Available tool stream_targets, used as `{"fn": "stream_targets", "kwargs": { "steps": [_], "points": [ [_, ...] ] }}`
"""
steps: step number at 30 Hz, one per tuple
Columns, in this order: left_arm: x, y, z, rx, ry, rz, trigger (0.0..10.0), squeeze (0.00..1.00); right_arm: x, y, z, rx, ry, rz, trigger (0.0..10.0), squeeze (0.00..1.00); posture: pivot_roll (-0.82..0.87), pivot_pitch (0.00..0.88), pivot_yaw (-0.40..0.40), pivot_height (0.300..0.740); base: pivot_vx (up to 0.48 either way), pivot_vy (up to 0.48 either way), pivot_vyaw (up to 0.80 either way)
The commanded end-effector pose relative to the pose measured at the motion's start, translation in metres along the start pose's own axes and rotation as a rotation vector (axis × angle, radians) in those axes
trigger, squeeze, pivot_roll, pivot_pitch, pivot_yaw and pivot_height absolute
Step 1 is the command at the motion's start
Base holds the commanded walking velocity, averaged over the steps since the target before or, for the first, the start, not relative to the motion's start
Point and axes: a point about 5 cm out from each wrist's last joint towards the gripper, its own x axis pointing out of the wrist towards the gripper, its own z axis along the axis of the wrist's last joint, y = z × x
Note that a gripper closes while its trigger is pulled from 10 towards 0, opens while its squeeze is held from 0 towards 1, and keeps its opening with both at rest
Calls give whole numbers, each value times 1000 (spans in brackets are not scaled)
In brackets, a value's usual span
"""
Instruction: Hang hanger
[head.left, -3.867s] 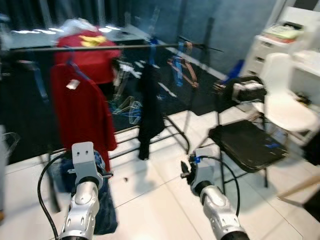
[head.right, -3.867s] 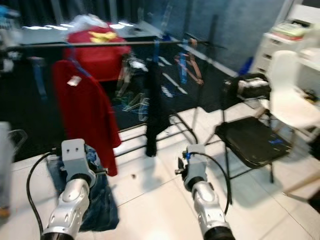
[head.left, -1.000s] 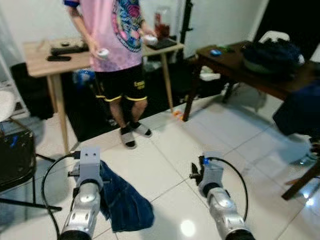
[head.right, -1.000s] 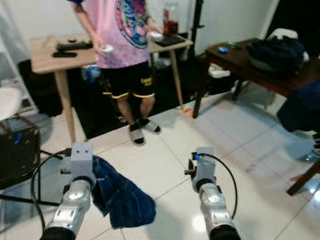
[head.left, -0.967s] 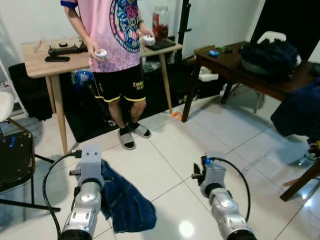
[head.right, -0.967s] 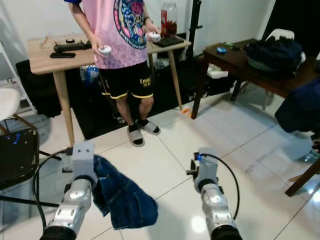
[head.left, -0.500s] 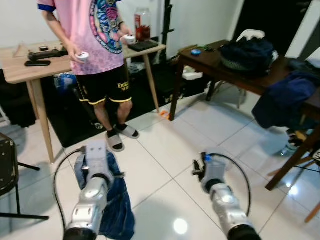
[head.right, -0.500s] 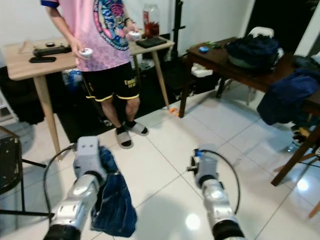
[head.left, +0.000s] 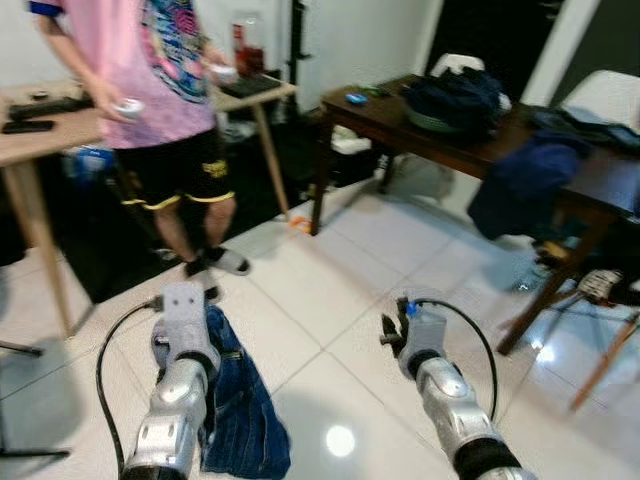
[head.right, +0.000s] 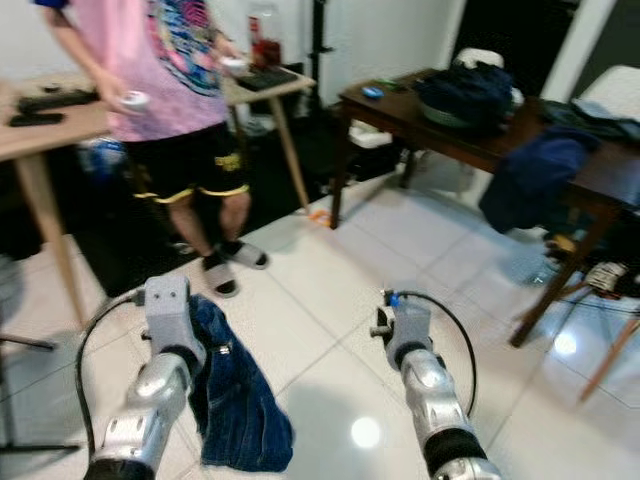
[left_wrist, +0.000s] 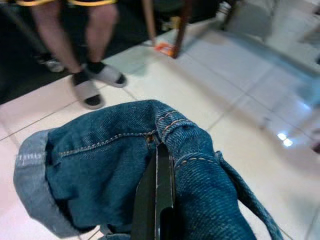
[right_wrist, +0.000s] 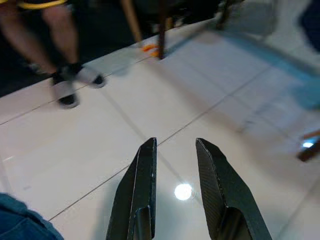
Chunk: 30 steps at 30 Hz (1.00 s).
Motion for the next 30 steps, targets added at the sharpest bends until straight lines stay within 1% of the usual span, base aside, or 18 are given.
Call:
{"fn": "stream_targets", "kwargs": {
  "steps": [1, 7, 12, 14, 20, 25, 30],
  "points": [
    [0, 3, 9, 20, -36, 8, 10000, 0, 1, 7, -2, -8, 16, 34, 10000, 0, 55, 0, -70, 740, 0, 0, 0],
    [0, 3, 8, 3, -26, 3, 10000, 0, 2, 7, -1, -12, 17, 38, 10000, 0, 50, 0, -70, 740, 0, 0, 0],
    [0, 4, 8, 10, -25, 8, 10000, 0, 2, 6, -1, -13, 18, 38, 10000, 0, 48, 0, -67, 740, 0, 0, 0],
    [0, 5, 8, 14, -25, 9, 10000, 0, 2, 6, -1, -13, 20, 39, 10000, 0, 49, 0, -68, 740, 0, 0, -800],
    [0, 6, 8, 17, -26, 11, 10000, 0, 3, 7, -1, -13, 24, 45, 10000, 0, 53, 0, -70, 740, 0, 0, 0],
    [-1, 6, 8, 18, -28, 9, 10000, 0, 4, 7, 0, -14, 24, 49, 10000, 0, 53, 0, -71, 740, 0, 0, -800],
    [-1, 7, 8, 17, -27, 10, 10000, 0, 4, 6, 0, -16, 26, 49, 10000, 0, 52, 0, -69, 740, 0, 0, 0]
  ]
}}
